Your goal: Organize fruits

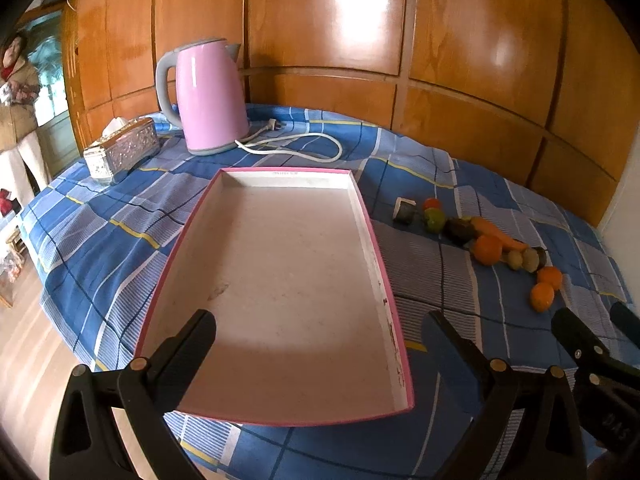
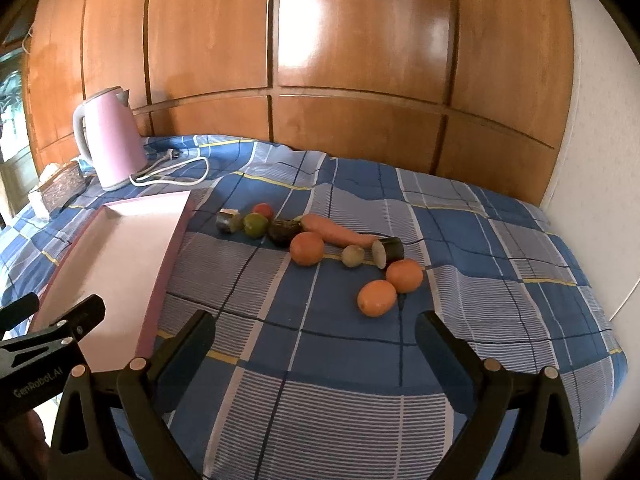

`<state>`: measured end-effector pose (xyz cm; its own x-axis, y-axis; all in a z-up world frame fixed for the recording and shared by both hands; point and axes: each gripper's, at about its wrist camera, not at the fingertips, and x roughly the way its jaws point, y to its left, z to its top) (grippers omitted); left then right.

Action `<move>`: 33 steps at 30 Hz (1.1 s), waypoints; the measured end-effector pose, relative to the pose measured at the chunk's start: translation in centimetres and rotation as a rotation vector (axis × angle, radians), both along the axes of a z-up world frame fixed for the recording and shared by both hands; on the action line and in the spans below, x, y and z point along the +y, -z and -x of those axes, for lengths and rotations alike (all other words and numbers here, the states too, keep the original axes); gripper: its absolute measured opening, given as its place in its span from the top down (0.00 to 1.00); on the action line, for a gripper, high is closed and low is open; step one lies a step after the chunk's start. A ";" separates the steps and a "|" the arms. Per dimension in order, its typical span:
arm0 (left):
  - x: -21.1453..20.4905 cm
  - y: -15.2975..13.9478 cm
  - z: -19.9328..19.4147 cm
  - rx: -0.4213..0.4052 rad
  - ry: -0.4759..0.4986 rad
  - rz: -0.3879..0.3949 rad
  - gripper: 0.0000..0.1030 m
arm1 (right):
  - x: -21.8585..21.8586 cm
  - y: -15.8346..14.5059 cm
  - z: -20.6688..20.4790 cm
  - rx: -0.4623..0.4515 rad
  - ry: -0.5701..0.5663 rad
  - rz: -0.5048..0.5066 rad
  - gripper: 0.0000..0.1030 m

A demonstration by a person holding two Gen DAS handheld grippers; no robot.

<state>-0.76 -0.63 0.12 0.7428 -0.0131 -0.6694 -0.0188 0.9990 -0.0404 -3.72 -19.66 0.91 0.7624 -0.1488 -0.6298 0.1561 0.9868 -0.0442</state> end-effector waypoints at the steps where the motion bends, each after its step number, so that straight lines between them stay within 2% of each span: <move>1: 0.0 0.0 0.0 -0.001 -0.001 -0.004 0.00 | -0.1 0.0 -0.1 0.004 0.000 -0.001 0.02; 33: 0.0 0.0 0.2 -0.006 0.007 -0.004 0.00 | -0.3 0.1 0.2 -0.017 0.013 0.001 0.02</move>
<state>-0.92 -0.60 0.07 0.7466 -0.0158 -0.6650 -0.0113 0.9993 -0.0364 -3.88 -19.92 0.77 0.7711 -0.1595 -0.6164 0.1697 0.9846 -0.0425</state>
